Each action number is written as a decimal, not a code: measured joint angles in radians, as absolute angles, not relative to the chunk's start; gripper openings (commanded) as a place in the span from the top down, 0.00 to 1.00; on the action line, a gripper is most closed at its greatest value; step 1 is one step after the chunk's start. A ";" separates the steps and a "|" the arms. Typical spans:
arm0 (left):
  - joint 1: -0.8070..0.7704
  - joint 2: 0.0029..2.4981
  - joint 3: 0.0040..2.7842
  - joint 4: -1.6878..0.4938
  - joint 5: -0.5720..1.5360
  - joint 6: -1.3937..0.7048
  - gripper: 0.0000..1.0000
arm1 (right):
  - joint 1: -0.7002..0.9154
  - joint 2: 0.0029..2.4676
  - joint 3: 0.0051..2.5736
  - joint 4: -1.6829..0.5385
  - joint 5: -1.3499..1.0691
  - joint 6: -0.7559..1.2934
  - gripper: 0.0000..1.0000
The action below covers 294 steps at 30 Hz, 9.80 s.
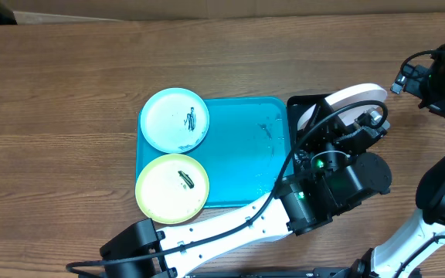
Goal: Clean dirty plates on tray and stack at the side
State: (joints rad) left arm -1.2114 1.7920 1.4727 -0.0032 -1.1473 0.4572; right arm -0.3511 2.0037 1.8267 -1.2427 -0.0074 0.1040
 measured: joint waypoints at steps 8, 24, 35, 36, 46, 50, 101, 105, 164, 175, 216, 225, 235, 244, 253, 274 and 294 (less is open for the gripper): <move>-1.211 1.792 1.473 -0.003 -1.133 0.457 0.96 | -0.351 2.004 1.827 -1.242 -0.007 0.104 0.00; -1.211 1.792 1.473 -0.078 -1.133 0.345 0.96 | -0.351 2.004 1.827 -1.242 -0.007 0.104 0.00; -1.090 1.793 1.478 -0.511 -0.851 -0.229 0.96 | -0.351 2.004 1.827 -1.241 -0.007 0.104 0.00; -1.058 1.794 1.478 -0.530 -0.778 -0.271 0.96 | -0.351 2.004 1.827 -1.242 -0.008 0.104 0.00; -0.516 1.799 1.478 -0.601 0.176 -0.428 0.96 | -0.351 2.004 1.827 -1.242 -0.008 0.105 0.00; -0.243 1.800 1.479 -0.705 0.372 -0.442 0.96 | -0.351 2.004 1.827 -1.242 -0.008 0.104 0.00; 0.355 1.732 1.522 -1.235 0.427 -0.236 0.60 | -0.351 2.004 1.827 -1.242 -0.008 0.104 0.00; 0.184 1.713 1.523 -1.340 0.393 -0.193 0.64 | -0.351 2.004 1.827 -1.242 -0.008 0.104 0.00; 0.009 1.091 0.577 -1.035 0.135 -0.888 0.69 | -0.351 2.004 1.827 -1.242 -0.007 0.104 0.00; 0.009 1.091 0.562 -0.998 0.146 -0.892 0.95 | -0.351 2.004 1.827 -1.242 -0.007 0.104 0.00; 0.009 1.091 0.562 -1.009 0.150 -0.862 0.82 | -0.351 2.004 1.827 -1.242 -0.007 0.104 0.00; 0.009 1.091 0.562 -1.003 0.150 -0.862 0.83 | -0.351 2.004 1.827 -1.242 -0.008 0.104 0.00; 0.009 1.091 0.562 -0.991 0.150 -0.861 0.96 | -0.351 2.004 1.827 -1.241 -0.008 0.104 0.00; 0.009 1.091 0.562 -0.956 0.228 -0.831 0.96 | -0.351 2.004 1.827 -1.242 -0.008 0.104 0.00; -0.031 1.091 0.700 -1.014 0.263 -0.785 0.96 | -0.351 2.004 1.827 -1.242 -0.008 0.104 0.00; -0.272 1.449 0.989 -0.850 0.242 -0.783 0.96 | -0.351 2.004 1.827 -1.242 -0.008 0.104 0.00; -0.367 1.683 1.350 -0.918 0.159 -0.524 0.67 | -0.351 2.004 1.827 -1.242 -0.008 0.104 0.00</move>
State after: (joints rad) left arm -0.3668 1.6829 1.3499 -0.9176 0.1585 -0.5243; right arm -0.3511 2.0037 1.8267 -1.2415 -0.0078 0.1043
